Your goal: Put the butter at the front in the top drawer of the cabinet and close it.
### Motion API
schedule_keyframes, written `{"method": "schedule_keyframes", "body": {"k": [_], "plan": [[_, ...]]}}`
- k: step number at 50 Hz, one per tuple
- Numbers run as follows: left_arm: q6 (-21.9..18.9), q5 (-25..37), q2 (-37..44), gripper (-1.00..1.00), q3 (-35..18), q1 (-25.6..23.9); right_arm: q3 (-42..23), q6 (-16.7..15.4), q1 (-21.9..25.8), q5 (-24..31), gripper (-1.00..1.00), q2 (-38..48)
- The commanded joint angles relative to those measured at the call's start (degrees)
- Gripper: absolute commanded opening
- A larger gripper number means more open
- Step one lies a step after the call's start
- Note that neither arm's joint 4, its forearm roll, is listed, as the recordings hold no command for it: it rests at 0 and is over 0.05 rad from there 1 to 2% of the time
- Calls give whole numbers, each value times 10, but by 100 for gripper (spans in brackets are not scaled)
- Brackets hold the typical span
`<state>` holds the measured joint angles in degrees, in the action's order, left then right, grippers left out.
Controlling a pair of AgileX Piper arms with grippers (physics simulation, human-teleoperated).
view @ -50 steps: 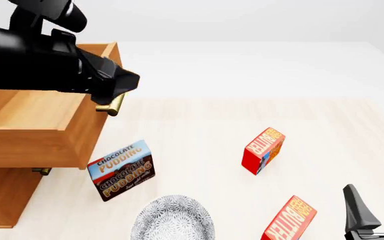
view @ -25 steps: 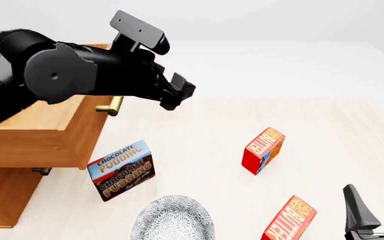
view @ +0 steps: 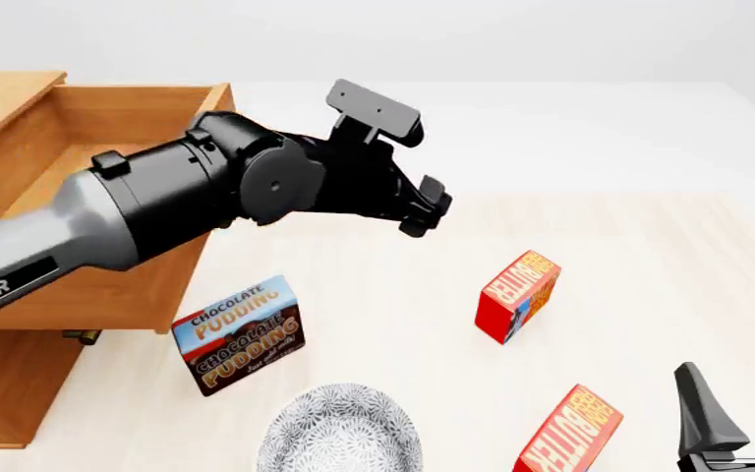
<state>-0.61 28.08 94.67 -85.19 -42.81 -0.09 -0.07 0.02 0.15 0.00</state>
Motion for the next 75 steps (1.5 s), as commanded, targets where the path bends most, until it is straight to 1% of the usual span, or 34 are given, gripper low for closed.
{"method": "schedule_keyframes", "body": {"k": [1,7,17,21,34,47,59,75], "plan": [[16,-19,62,100,-30,-10,0,0,0,-2,100,0],[23,-17,97,100,-57,-19,0,0,0,-2,100,0],[33,-18,136,100,-86,-31,0,0,0,-2,100,0],[43,-25,149,100,-93,-33,0,0,0,-2,100,0],[50,-22,196,100,-127,-53,0,0,0,-2,100,0],[62,-23,239,100,-153,-57,0,0,0,-2,100,0],[69,-5,297,100,-210,-68,0,0,0,-2,100,0],[78,5,347,100,-254,-76,0,0,0,-2,100,0]]}}
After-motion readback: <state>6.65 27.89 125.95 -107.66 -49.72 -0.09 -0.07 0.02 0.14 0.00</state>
